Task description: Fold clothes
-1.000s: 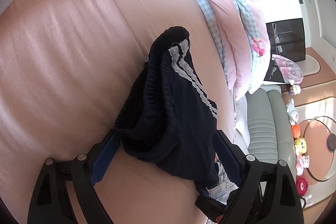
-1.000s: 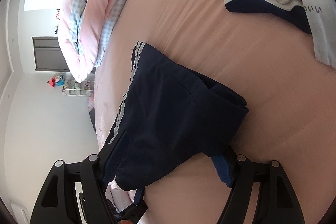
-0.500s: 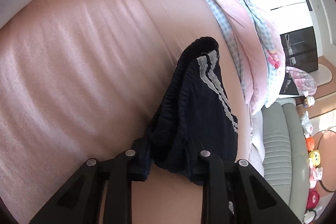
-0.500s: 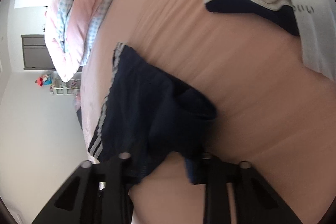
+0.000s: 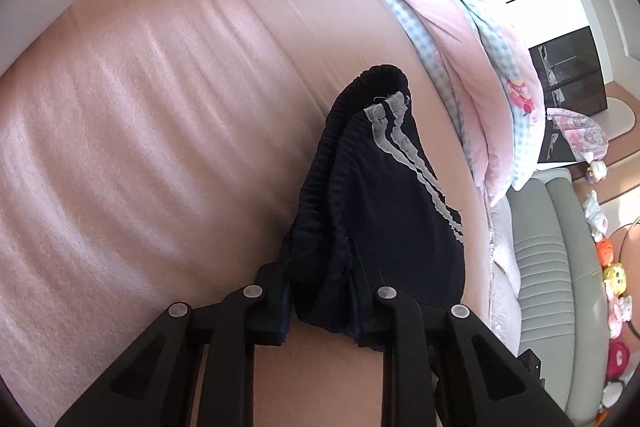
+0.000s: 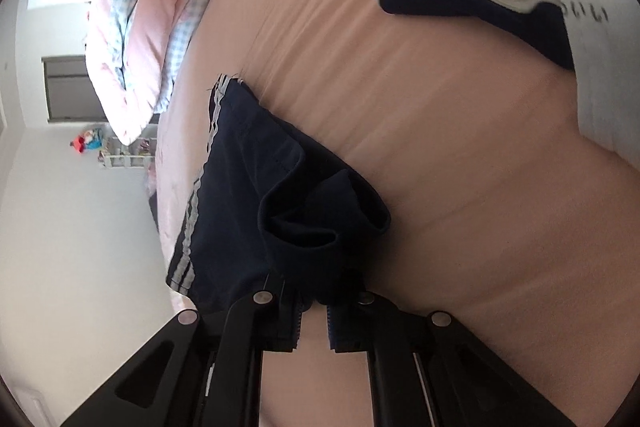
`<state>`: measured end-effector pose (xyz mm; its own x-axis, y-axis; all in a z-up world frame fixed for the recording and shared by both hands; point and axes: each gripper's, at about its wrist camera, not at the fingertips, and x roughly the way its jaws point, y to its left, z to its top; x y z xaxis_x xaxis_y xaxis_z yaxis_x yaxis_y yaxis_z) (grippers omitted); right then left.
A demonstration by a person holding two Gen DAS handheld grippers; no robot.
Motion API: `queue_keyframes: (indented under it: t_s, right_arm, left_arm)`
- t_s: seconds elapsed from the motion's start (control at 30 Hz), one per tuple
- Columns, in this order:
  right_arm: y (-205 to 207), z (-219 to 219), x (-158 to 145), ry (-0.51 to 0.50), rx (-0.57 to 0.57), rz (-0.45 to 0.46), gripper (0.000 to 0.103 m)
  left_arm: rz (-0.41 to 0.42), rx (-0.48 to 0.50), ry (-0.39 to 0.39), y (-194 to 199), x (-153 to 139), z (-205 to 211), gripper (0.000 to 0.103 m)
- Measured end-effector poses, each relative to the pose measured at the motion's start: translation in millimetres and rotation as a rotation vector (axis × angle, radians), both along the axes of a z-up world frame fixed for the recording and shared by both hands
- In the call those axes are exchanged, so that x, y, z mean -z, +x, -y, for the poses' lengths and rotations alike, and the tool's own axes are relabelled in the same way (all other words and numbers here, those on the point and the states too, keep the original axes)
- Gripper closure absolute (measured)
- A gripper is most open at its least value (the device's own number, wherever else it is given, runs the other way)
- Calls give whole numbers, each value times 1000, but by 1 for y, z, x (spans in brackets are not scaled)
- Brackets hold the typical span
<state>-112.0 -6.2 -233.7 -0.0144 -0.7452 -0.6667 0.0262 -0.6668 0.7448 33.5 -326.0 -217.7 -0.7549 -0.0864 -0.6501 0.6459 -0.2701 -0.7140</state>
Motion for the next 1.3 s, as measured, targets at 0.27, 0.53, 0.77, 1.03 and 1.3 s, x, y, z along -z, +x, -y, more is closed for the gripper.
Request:
queue_keyframes:
  t_s: [0.27, 0.53, 0.77, 1.03, 1.3]
  right_arm:
    - [16, 33, -29, 225, -144, -228, 92]
    - [30, 51, -38, 361, -203, -376, 92]
    - [37, 56, -43, 409, -231, -442, 92]
    - [44, 48, -49, 436, -240, -514, 93]
    - [45, 38, -65, 428, -254, -559, 93]
  left_arm:
    - [60, 27, -93, -8, -11, -12, 85]
    - [79, 41, -97, -15, -17, -17, 85]
    - [234, 115, -268, -40, -36, -35, 86]
    - [330, 136, -355, -54, -43, -50, 87]
    - [332, 170, -328, -47, -46, -48, 87]
